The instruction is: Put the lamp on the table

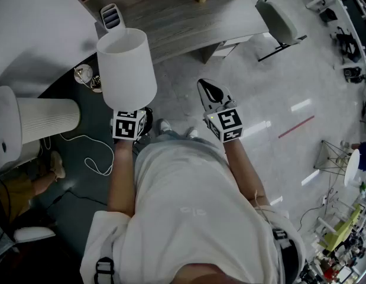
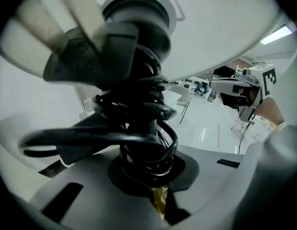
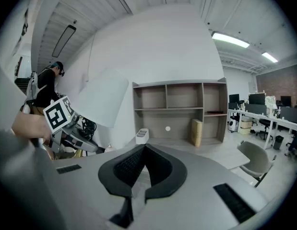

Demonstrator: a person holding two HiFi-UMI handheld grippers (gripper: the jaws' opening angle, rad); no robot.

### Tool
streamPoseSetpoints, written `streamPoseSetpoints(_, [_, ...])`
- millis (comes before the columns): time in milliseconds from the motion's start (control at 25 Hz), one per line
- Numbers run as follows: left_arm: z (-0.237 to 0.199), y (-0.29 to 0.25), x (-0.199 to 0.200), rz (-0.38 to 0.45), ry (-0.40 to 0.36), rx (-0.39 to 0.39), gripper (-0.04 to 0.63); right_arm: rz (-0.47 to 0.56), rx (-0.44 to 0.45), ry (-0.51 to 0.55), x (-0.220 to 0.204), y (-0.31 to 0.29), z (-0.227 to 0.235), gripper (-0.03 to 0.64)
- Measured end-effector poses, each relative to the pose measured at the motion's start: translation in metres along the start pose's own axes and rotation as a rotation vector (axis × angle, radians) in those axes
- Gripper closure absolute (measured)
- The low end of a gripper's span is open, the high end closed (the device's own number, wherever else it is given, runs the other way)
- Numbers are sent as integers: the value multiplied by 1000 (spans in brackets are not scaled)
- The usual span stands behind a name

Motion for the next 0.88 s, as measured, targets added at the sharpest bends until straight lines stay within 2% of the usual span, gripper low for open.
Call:
streamPoseSetpoints(520, [-70,-33,-2,0,-34,-71,568,2,-76,-6,16,-65,-5,589])
streamPoseSetpoints(680, [-83,-48,3,-7,-47,-74,568,-3,-111,-24,12,-75,8,589])
streamPoseSetpoints(880, [-86,-71,15,-20,-38,-72,568,-9,-110,-42,9,-89,35,589])
Point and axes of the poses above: the fingertips, and each gripper's own axes: y backward along the fingers, z to its right, x out of its top, the point moved 2 cm from there along y, backward along the fingers, and after that the axes turned 11 degrees about x, right-handed, at the moved point
